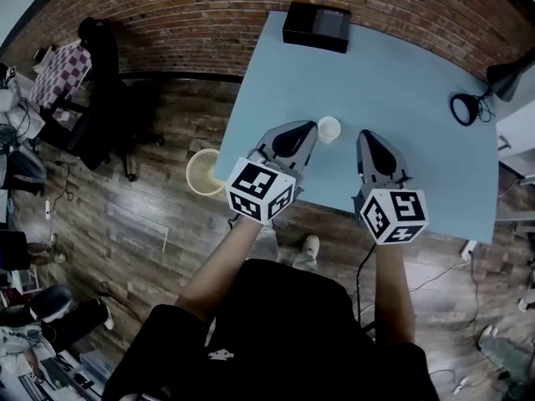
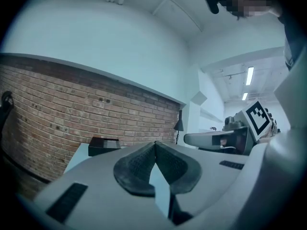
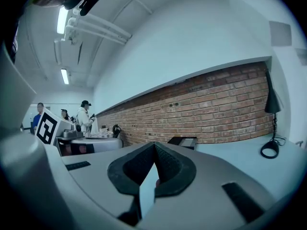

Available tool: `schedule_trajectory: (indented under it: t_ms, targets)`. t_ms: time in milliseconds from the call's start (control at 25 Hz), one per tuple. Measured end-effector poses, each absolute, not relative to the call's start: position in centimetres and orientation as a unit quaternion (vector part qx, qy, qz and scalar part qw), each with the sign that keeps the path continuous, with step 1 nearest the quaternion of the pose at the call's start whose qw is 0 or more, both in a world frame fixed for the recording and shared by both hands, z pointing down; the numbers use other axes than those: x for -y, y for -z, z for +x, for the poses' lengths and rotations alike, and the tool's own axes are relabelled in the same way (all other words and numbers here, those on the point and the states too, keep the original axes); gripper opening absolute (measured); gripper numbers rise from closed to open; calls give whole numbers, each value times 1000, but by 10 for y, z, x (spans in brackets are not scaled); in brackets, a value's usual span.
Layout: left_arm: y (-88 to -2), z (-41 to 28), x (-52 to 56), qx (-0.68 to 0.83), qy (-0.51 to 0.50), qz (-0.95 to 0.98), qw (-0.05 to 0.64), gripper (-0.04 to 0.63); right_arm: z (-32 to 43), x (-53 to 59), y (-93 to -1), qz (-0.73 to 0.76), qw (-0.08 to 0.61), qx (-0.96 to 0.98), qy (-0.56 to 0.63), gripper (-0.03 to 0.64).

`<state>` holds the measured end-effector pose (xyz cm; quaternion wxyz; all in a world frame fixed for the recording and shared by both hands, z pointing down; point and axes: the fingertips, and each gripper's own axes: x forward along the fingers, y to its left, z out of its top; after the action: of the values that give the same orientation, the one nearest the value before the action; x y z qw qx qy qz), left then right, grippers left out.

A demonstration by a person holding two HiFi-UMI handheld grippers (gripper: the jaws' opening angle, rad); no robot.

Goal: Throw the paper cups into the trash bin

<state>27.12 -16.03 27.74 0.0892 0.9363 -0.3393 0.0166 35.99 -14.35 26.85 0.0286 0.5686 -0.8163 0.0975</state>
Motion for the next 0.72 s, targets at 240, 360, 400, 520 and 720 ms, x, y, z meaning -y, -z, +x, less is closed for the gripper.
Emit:
schedule_trajectory:
  t_ms: [240, 360, 400, 520, 720]
  targets:
    - [-304, 279, 186, 291, -44, 951, 99, 2, 362, 160, -284, 605, 38, 787, -115, 0]
    - [-321, 284, 196, 269, -57, 956, 105, 2, 365, 165, -293, 621, 44, 773, -122, 0]
    - [-327, 286, 200, 263, -62, 957, 107, 2, 366, 168, -296, 625, 45, 769, -124, 0]
    - [-347, 293, 210, 246, -84, 960, 107, 2, 370, 173, -307, 638, 48, 757, -134, 0]
    - [-384, 307, 221, 217, -118, 962, 119, 126, 380, 176, -328, 660, 53, 733, -155, 0]
